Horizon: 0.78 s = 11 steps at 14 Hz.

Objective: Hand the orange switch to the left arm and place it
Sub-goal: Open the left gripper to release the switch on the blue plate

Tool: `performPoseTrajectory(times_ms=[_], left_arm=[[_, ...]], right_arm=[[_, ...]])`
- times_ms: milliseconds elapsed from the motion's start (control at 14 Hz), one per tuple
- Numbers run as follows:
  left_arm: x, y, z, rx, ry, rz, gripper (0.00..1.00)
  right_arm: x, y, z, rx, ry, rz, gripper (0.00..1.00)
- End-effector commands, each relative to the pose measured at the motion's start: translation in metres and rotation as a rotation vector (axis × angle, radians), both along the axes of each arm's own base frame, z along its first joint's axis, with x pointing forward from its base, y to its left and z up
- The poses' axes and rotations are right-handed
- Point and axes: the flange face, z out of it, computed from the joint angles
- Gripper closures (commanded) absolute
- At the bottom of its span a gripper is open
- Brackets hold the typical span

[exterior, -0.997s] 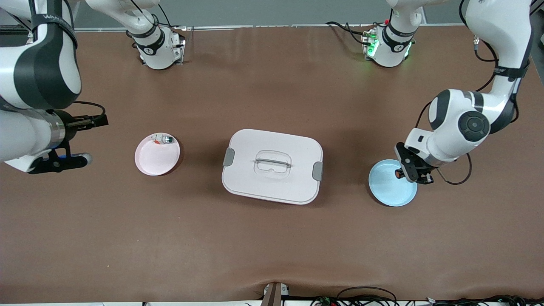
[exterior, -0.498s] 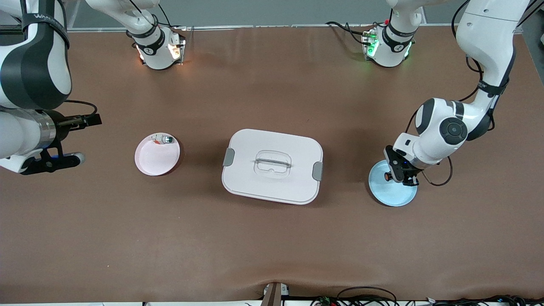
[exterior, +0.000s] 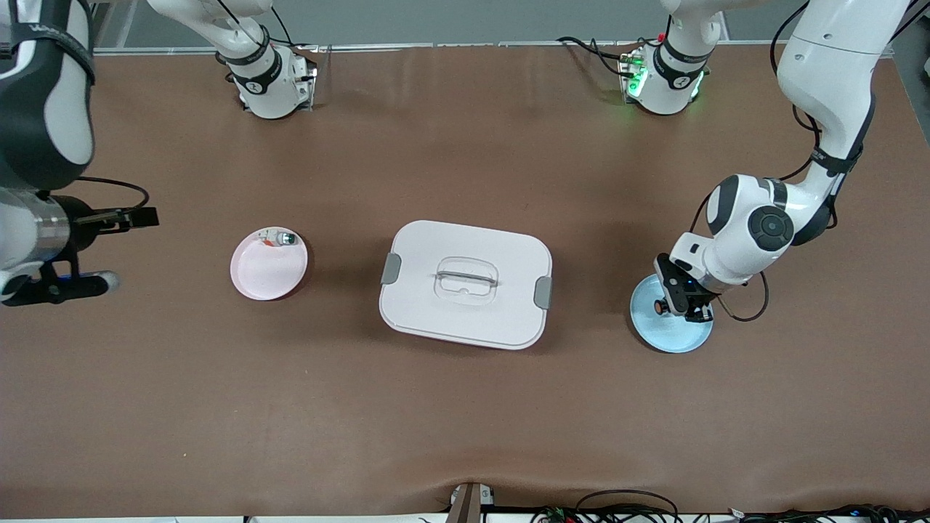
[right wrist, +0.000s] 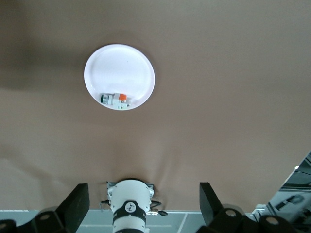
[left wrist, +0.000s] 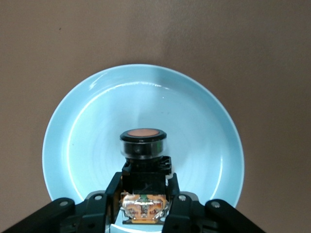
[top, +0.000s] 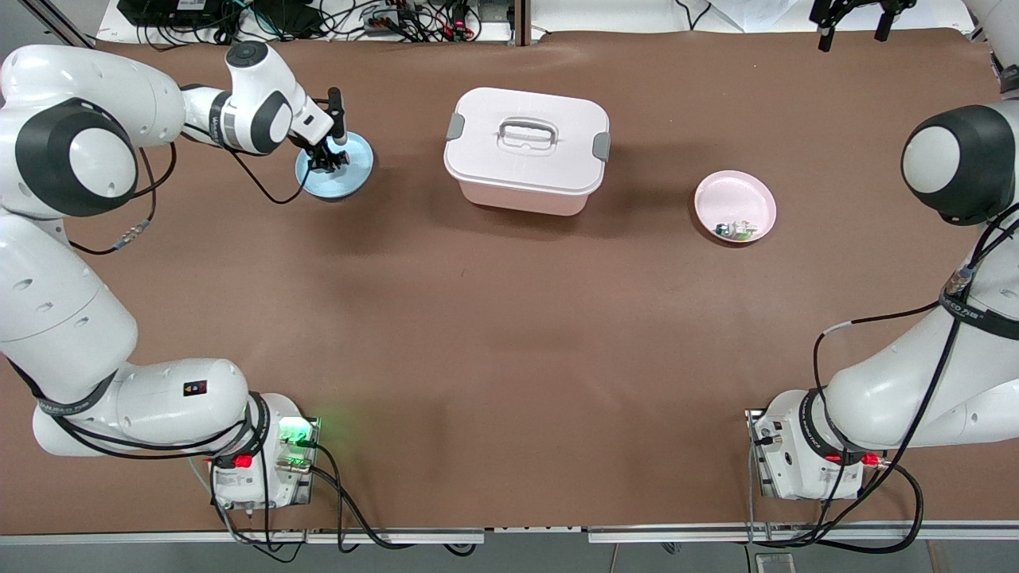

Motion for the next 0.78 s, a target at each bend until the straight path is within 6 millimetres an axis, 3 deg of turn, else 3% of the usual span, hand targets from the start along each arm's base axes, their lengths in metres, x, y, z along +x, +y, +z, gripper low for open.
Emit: performPoseTrajectory(times_ms=[0, 214, 427, 569, 641, 712], left_arm=[[0.006, 0.009, -0.001, 0.019, -0.03, -0.081, 0.77], [0.009, 0.023, -0.01, 0.04, -0.072, -0.156, 0.72], [0.008, 0.021, -0.014, 0.036, -0.071, -0.159, 0.69], [0.007, 0.018, -0.014, 0.034, -0.072, -0.165, 0.68], [0.006, 0.017, -0.015, 0.033, -0.069, -0.166, 0.67], [0.006, 0.015, -0.014, 0.032, -0.069, -0.169, 0.67]], right_arm=[[-0.011, -0.008, 0.027, 0.022, -0.047, -0.047, 0.0], [-0.014, -0.02, 0.036, 0.044, -0.065, -0.073, 0.0], [-0.017, -0.034, 0.046, 0.044, -0.091, -0.094, 0.0], [-0.023, -0.037, 0.069, 0.042, -0.163, -0.097, 0.0], [-0.026, -0.034, 0.09, 0.04, -0.248, -0.089, 0.0], [-0.028, -0.032, 0.089, 0.039, -0.261, -0.085, 0.0]])
